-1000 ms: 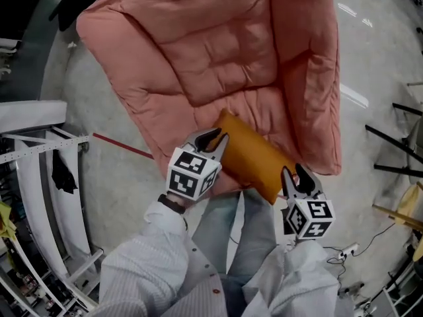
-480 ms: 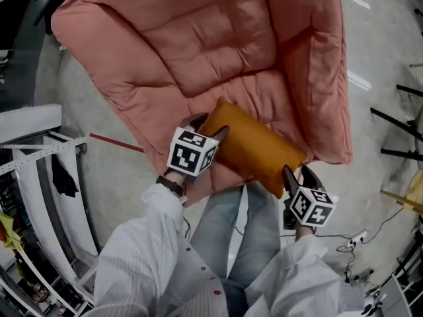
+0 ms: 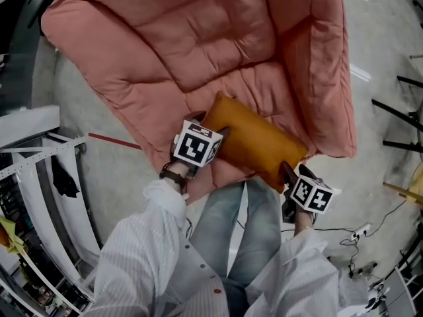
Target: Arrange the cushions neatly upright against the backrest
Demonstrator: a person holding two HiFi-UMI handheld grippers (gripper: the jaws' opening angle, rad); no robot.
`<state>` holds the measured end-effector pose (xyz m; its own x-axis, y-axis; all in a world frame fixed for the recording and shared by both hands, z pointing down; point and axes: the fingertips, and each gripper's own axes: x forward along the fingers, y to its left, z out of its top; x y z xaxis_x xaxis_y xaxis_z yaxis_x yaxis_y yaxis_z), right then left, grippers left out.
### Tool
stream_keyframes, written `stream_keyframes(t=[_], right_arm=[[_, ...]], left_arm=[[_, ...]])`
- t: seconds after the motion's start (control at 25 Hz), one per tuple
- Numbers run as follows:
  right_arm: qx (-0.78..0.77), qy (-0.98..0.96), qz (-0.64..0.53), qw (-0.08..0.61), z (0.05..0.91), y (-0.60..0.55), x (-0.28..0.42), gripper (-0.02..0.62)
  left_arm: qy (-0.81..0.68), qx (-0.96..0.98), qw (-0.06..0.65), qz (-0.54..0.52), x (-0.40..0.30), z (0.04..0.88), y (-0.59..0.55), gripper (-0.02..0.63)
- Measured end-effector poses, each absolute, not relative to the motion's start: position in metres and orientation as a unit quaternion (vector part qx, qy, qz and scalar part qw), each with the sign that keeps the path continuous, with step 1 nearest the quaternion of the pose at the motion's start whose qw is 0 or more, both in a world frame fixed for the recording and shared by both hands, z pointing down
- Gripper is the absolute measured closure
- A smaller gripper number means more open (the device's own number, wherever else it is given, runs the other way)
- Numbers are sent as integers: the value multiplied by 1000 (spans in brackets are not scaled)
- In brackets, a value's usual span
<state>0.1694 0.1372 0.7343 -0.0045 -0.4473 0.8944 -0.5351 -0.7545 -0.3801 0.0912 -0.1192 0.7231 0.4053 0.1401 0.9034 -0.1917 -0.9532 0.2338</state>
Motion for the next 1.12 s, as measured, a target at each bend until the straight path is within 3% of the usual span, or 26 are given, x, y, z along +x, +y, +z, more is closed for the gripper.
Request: stream_keyframes(t=[0.16,0.36,0.56,0.68,1.12], right_arm=[[686,-361,631,19,738,132,163,351],[670,-380,637,10,740,132,163,353],[664,-389,638,26,737,124,159,444],[668,-393,631,37,734,121,160,464],[697,-418,578,74,692,104,188,476]], left_arm=[[-18,814,152,560,87,729,-119,276],[-15,812,157,562,90,731,-107,353],[-14,816,151,558,89,729,-105,428],[-21,820,148,553,89,727,-106,454],[-65,836,180,515,92,696,-116,483]])
